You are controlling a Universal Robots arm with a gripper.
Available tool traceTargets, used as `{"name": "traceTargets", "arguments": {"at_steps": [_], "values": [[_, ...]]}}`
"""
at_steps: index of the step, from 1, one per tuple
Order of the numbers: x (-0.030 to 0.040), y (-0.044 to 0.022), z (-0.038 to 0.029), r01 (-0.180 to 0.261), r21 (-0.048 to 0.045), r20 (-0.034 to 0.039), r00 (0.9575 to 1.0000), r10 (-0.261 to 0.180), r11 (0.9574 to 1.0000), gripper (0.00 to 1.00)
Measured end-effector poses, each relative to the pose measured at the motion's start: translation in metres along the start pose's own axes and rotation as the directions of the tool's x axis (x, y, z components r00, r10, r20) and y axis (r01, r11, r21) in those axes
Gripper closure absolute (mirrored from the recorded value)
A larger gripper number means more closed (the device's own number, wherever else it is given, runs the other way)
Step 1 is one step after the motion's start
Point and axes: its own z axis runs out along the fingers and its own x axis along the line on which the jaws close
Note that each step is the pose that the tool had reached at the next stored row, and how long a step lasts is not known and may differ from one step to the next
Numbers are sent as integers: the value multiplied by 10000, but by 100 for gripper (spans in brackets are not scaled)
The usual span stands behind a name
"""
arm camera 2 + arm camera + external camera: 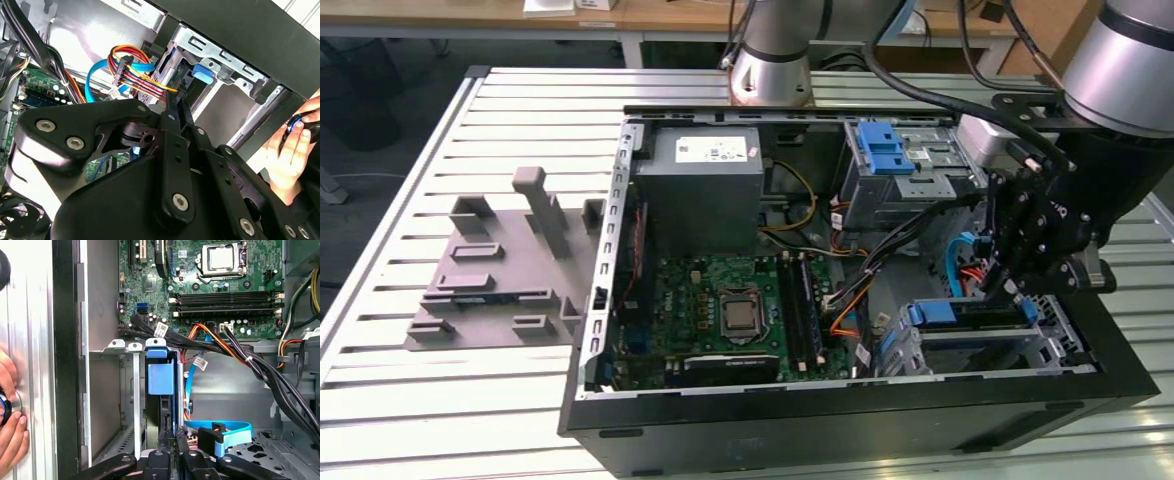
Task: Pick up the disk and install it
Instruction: 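Insert the first disk wire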
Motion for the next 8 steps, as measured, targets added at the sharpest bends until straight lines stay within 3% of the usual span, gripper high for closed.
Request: {"name": "traceTargets", "arguments": {"at_steps": [8], "values": [[-2,-12,27,-55,-71,-4,10000,55,10000,83]]}}
